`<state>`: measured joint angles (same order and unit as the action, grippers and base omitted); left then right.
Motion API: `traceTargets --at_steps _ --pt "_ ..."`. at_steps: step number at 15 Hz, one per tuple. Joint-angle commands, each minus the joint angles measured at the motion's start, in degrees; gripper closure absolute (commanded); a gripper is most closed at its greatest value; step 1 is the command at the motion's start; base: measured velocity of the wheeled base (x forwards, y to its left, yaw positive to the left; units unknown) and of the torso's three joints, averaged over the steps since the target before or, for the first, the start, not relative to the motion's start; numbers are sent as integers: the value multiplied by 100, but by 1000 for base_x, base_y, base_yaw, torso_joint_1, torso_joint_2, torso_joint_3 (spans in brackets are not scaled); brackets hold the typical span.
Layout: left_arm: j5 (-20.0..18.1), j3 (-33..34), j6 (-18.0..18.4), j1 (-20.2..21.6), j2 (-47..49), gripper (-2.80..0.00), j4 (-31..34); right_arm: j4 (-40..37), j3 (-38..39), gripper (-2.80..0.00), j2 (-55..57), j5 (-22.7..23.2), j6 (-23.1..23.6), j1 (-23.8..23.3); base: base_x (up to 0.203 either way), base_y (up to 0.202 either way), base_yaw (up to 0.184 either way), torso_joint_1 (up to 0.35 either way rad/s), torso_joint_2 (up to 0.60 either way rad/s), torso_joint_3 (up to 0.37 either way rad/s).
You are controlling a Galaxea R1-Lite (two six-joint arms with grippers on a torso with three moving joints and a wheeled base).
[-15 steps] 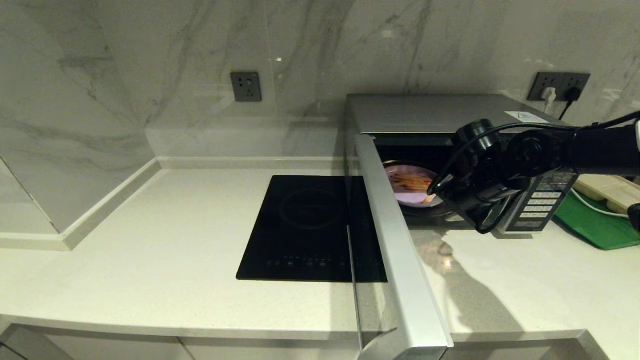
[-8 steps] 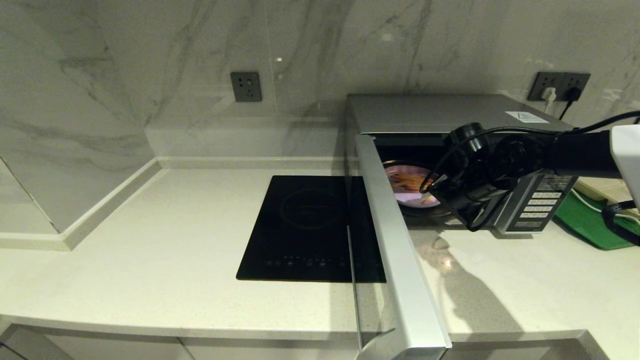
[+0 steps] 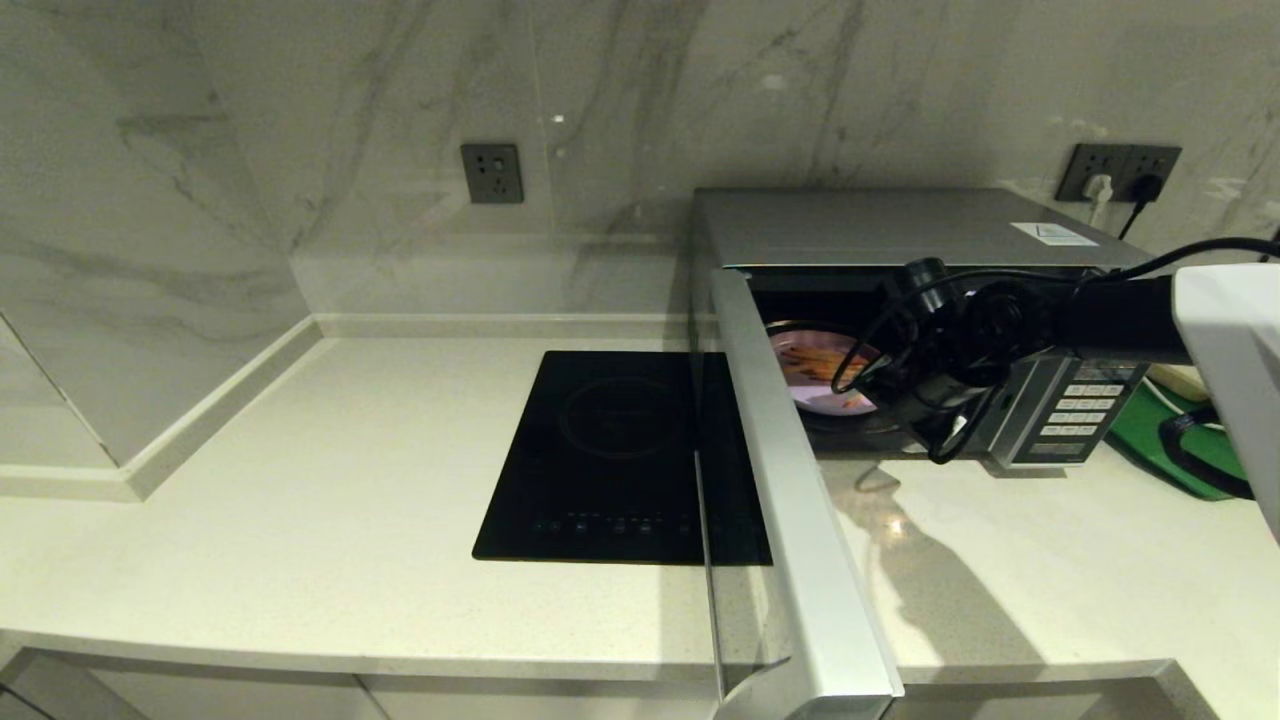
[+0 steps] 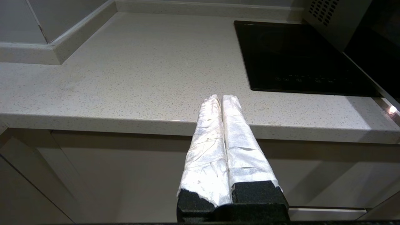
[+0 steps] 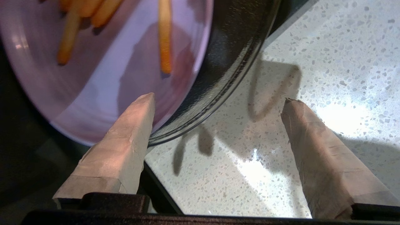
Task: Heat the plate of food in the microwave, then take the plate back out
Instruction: Take the plate out of the microwave
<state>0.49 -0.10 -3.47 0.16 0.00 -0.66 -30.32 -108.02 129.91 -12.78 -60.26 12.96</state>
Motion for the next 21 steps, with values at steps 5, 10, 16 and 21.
traceTargets --at_steps 5,10,16,21 --pt "4 1 -4 2 0 0 -4 -18 0 -280 93 -23 -100 5 0 0 0 0 0 0" --pt "4 1 -4 2 0 0 -4 -195 17 -280 36 -30 -125 5 0 0 0 0 0 0" --pt "4 1 -4 2 0 0 -4 -220 216 -280 -181 -32 -135 5 0 0 0 0 0 0" --pt "4 1 -4 2 0 0 -4 -203 358 -280 -296 -29 -144 5 0 0 0 0 0 0"
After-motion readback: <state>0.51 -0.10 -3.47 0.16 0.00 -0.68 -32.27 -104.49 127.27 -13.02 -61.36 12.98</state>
